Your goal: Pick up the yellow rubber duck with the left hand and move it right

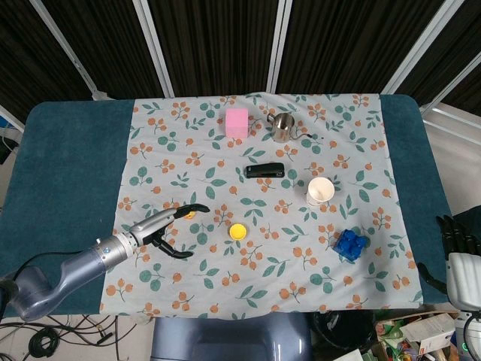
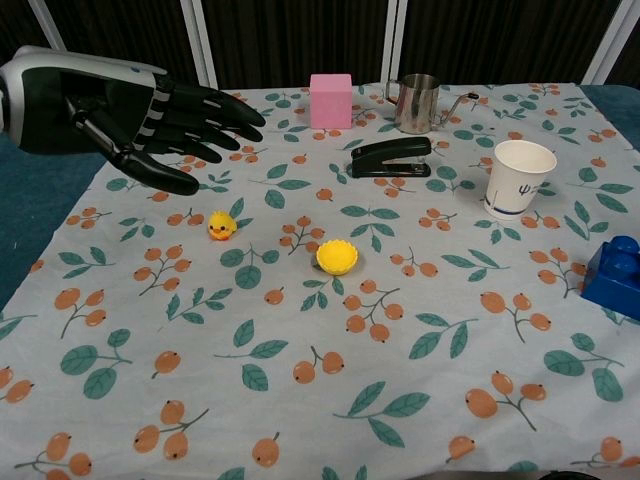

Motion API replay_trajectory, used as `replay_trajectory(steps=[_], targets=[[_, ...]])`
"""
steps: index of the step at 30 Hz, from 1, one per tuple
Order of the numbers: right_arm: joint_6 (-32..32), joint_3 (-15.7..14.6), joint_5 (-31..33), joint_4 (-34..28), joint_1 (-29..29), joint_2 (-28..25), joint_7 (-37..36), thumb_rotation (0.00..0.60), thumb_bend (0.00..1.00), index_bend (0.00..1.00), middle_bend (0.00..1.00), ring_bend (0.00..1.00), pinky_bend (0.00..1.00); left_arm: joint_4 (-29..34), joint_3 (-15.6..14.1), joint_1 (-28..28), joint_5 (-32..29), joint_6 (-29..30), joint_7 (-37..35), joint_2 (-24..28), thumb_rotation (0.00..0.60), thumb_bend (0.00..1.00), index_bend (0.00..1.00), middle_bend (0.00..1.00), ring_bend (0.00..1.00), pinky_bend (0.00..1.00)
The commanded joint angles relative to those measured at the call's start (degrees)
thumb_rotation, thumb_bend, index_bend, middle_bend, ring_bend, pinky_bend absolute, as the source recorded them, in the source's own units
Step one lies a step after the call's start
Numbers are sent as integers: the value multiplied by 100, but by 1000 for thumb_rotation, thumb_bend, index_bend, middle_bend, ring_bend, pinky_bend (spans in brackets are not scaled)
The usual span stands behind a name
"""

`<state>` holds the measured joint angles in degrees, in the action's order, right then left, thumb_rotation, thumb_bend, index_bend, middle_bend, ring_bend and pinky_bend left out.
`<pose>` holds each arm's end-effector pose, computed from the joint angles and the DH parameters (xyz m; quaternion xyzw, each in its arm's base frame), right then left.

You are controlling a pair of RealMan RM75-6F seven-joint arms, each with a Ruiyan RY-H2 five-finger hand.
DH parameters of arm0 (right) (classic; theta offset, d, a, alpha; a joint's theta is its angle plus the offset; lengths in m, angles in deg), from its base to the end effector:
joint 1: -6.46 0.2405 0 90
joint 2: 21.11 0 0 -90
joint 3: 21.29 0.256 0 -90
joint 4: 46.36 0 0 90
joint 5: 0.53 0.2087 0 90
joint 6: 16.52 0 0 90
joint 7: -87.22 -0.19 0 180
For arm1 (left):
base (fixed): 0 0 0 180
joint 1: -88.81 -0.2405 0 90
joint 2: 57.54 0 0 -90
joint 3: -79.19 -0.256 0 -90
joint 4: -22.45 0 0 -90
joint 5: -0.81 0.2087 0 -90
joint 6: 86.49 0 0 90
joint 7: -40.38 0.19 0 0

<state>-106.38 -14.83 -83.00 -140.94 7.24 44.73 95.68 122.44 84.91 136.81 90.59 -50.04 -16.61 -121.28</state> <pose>-0.3150 -0.2152 0.1771 0.5473 -0.3588 0.3720 0.6583 -0.1080 0.3408 0.0185 -0.6437 -0.6656 -0.3684 0.0825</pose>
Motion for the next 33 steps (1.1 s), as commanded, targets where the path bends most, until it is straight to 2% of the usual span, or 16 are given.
replay_trajectory(steps=[1,22,28,33], targets=[[-8,2,-10,6,3,4,12,600,167,66,59,88,165,8,-15,17,-8,27,-3,-5,600,226,144,66,0,0],[-12,8,-12,20,6,16,-1,600,167,66,59,88,165,8,-126,86,-116,184,162,33,600,226,144,72,0,0],[-4,9,-4,18,7,14,-4,600,166,66,59,88,165,-169,-174,66,-101,305,702,-57,600,238,144,82,0,0],[-3,10,3,15,5,12,-18,600,166,66,59,88,165,-477,-173,-3,-261,448,1508,-184,600,260,143,112,0,0]])
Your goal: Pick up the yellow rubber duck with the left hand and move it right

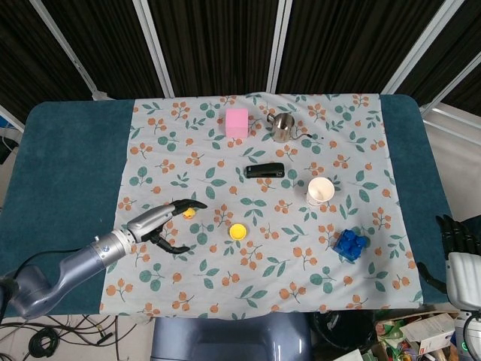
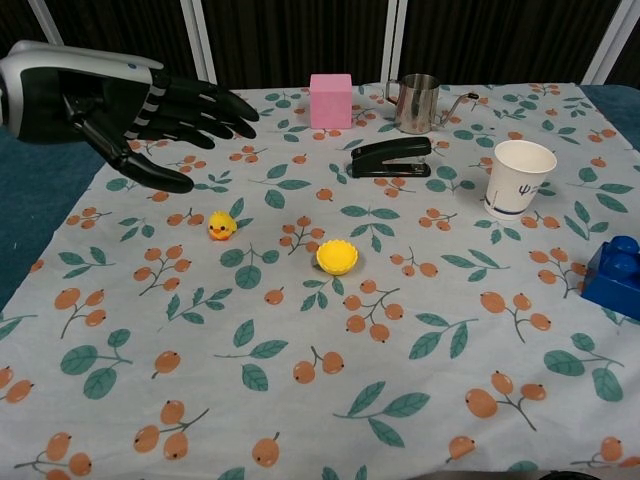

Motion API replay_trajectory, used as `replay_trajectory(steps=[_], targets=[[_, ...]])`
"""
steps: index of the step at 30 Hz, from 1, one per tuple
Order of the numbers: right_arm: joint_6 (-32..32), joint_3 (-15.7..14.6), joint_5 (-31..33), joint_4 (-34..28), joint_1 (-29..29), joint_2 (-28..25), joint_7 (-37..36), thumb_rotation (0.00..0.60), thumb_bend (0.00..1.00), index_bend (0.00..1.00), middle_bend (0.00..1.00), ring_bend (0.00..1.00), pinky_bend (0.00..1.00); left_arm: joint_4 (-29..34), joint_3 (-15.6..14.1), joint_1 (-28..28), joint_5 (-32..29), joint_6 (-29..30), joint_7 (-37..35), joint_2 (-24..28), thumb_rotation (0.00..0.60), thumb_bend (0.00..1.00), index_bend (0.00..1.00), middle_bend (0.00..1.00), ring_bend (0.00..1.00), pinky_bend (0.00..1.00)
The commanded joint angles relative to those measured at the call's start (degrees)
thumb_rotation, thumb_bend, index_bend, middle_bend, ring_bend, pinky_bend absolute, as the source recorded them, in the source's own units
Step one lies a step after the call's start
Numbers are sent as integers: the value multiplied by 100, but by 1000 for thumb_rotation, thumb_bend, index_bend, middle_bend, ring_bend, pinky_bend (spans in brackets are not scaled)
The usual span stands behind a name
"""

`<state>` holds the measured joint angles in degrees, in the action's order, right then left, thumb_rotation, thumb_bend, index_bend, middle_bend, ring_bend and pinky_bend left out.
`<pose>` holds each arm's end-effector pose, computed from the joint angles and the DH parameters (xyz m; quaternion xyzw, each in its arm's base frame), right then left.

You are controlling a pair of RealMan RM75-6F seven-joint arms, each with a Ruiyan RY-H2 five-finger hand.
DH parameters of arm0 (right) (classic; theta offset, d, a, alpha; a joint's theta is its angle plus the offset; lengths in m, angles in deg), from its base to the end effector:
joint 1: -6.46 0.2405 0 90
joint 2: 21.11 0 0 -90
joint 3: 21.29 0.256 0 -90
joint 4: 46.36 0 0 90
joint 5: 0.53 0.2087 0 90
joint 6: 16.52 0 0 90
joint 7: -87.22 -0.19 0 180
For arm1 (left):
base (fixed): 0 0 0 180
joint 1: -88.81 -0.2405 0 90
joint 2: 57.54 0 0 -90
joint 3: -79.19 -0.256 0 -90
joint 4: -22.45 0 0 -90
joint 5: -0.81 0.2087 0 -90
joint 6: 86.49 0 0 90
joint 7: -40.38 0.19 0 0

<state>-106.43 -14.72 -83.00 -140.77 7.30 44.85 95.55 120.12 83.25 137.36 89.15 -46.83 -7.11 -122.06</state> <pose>-0.3150 -0.2158 0.1772 0.5465 -0.3581 0.3736 0.6584 -0.1151 0.3506 0.0223 -0.6879 -0.6076 -0.3762 0.1268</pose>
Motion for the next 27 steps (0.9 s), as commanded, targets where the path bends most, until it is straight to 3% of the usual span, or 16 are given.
replay_trajectory(steps=[1,13,22,27], targets=[[3,-1,4,-1,-1,0,-7,600,166,66,59,88,165,-329,-2,-84,-172,175,790,-151,600,259,143,111,0,0],[19,3,34,-16,-1,9,2,600,165,66,59,88,165,-1325,58,-378,-1204,798,4013,-971,600,258,131,131,0,0],[11,4,49,-28,-11,4,7,600,166,66,59,88,165,-2157,149,-227,-1959,763,5571,-1735,600,258,157,176,0,0],[32,12,80,-14,-9,2,-22,600,166,66,59,88,165,-2454,160,-159,-2301,616,5959,-2100,600,258,190,207,0,0]])
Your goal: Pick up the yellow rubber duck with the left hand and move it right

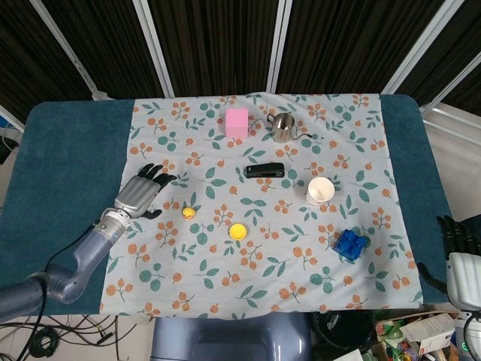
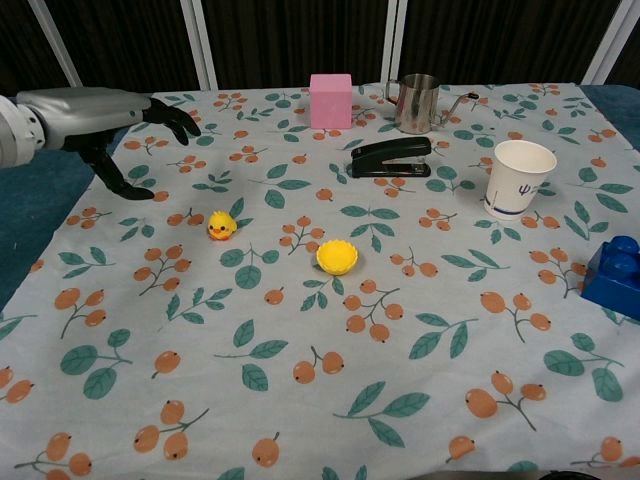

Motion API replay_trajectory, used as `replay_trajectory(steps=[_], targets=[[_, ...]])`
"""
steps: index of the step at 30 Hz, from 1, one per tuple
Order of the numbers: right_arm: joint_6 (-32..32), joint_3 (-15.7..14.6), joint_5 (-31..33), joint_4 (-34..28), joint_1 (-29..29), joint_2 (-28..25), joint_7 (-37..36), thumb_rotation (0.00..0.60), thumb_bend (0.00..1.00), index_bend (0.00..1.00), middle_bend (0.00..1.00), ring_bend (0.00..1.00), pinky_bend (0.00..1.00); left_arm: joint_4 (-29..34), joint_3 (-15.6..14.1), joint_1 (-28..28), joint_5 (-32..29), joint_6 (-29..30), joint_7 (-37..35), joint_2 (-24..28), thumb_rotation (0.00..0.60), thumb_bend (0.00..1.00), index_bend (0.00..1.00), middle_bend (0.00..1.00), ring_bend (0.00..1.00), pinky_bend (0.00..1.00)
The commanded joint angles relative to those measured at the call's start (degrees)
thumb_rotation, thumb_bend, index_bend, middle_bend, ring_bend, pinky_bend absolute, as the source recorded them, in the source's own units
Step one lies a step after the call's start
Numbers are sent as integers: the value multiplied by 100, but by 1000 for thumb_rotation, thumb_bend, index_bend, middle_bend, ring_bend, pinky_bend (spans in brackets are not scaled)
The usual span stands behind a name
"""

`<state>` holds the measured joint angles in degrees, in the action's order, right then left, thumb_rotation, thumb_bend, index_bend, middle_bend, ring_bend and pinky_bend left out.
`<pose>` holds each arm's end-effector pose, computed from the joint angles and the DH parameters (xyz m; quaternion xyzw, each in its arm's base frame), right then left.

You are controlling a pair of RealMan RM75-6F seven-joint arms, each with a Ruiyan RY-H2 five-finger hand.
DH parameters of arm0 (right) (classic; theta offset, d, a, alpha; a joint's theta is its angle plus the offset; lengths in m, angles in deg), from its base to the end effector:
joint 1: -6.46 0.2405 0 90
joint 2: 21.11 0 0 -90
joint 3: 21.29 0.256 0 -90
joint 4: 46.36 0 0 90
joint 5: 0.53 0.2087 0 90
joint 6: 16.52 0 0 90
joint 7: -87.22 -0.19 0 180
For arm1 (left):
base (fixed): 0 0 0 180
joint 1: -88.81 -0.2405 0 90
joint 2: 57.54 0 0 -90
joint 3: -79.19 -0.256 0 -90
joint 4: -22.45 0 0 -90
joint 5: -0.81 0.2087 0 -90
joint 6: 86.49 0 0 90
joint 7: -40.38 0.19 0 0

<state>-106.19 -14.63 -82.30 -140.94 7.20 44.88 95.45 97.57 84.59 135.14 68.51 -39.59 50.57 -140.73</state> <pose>-0.3171 -0.2154 0.1771 0.5423 -0.3638 0.3714 0.6600 -0.1808 0.4172 -0.0109 -0.7827 -0.3474 -0.3011 0.4195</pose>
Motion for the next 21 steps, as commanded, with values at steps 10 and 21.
replay_trajectory(steps=[10,21], targets=[[29,13,38,3,6,-5,-32,600,166,65,59,88,165,-628,160,201,-423,-369,63,-777,600,258,301,270,0,19],[49,8,36,-1,14,-14,-40,600,165,66,59,88,165,-863,183,270,-235,-306,46,-1099,600,258,367,355,0,48]])
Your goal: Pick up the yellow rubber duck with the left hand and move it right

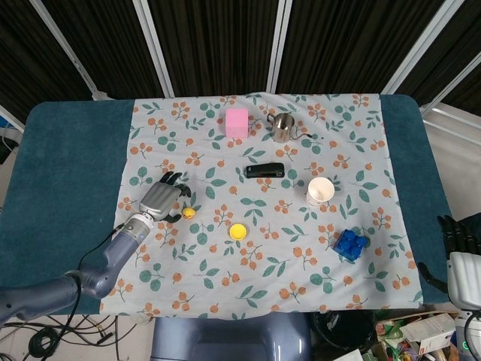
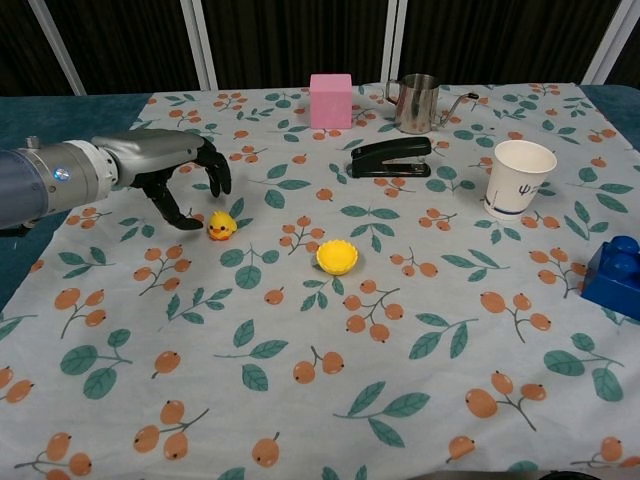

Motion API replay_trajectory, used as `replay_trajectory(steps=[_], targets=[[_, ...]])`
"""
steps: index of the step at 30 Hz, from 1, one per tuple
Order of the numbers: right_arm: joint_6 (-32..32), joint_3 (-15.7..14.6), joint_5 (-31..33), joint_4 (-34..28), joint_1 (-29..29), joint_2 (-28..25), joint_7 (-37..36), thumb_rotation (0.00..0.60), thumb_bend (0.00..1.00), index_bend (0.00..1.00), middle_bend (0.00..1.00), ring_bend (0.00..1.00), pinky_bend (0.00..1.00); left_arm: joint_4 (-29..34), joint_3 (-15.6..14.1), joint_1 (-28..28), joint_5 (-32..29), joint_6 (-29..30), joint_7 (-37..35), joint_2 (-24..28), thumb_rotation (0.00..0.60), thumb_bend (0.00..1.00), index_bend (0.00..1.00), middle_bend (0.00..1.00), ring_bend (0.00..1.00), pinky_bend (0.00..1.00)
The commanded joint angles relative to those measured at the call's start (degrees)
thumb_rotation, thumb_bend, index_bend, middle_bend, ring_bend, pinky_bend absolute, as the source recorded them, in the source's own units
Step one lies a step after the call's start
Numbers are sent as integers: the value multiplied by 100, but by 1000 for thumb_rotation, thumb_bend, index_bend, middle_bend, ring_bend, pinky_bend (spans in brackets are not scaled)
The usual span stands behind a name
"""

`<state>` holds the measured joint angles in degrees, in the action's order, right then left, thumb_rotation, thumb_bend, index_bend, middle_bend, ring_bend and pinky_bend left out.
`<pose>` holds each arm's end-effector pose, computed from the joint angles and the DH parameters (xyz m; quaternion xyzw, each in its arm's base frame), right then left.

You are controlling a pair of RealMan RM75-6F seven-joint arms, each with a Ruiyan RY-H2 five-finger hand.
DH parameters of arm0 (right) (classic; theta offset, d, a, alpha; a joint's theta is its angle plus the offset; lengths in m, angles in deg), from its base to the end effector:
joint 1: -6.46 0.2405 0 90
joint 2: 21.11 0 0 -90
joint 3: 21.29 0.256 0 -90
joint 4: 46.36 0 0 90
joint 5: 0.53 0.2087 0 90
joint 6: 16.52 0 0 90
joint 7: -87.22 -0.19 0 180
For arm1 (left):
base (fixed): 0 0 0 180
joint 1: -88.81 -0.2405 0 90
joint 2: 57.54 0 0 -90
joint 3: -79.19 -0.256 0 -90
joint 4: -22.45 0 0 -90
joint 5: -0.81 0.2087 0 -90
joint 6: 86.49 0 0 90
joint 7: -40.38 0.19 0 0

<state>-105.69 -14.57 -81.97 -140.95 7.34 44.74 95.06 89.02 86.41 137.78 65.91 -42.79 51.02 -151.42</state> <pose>-0.3182 -0.2164 0.1768 0.5419 -0.3679 0.3708 0.6584 -0.1615 0.4221 -0.0672 -0.7825 -0.3717 -0.3027 0.3973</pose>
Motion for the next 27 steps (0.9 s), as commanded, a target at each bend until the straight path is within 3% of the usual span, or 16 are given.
replay_trajectory(steps=[1,27], targets=[[0,3,8,0,-1,-1,-2,600,166,66,59,88,165,-6,6,5,37,27,-7,-46,600,258,372,362,0,49],[38,14,78,-21,3,-14,12,600,166,66,59,88,165,-37,-54,-16,243,14,-55,-186,600,288,438,441,34,59]])
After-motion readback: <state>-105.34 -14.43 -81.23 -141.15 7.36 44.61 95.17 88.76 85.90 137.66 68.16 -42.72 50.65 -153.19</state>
